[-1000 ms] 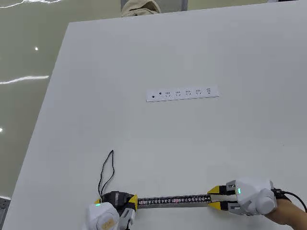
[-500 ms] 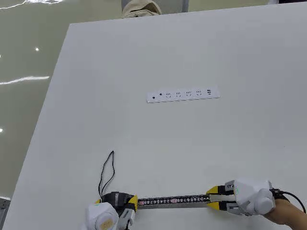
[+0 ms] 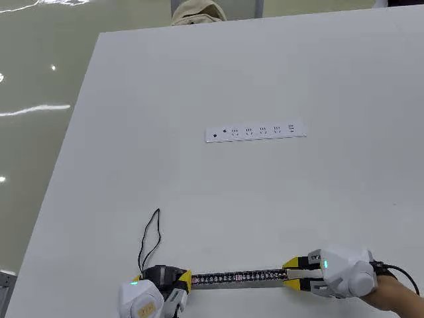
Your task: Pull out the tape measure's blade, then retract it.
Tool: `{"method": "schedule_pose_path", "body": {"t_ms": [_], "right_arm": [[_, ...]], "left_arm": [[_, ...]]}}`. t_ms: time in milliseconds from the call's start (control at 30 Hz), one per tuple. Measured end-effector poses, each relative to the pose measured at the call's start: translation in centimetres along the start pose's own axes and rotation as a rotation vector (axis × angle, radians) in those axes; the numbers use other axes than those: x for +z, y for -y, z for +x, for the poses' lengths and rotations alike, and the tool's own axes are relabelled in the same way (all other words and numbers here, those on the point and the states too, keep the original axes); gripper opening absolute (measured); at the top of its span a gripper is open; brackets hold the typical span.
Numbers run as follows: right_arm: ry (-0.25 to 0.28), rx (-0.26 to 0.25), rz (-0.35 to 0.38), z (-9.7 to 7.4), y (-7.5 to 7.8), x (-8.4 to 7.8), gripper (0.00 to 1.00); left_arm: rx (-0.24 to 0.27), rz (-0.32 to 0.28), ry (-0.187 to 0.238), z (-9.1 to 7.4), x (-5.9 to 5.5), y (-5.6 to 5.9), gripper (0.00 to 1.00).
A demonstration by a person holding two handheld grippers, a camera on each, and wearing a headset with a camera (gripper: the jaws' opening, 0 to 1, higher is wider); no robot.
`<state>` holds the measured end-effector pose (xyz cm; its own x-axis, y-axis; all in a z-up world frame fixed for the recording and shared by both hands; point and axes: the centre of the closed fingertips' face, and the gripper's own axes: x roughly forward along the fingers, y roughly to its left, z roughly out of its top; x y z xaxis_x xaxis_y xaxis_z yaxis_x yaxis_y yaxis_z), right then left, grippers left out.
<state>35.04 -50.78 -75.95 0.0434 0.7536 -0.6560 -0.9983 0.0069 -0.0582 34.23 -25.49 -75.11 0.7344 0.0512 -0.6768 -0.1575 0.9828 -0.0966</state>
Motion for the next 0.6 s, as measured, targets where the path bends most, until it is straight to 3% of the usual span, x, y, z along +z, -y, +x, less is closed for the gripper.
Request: {"method": "schedule_pose_path", "body": {"t_ms": [600], "right_arm": [[0.013, 0.012, -0.012, 0.9, 0.0, 1.3, 0.13]], "left_arm": [[-0.017, -0.025, -0.003, -0.1, 0.1, -0.1, 0.62]]}}
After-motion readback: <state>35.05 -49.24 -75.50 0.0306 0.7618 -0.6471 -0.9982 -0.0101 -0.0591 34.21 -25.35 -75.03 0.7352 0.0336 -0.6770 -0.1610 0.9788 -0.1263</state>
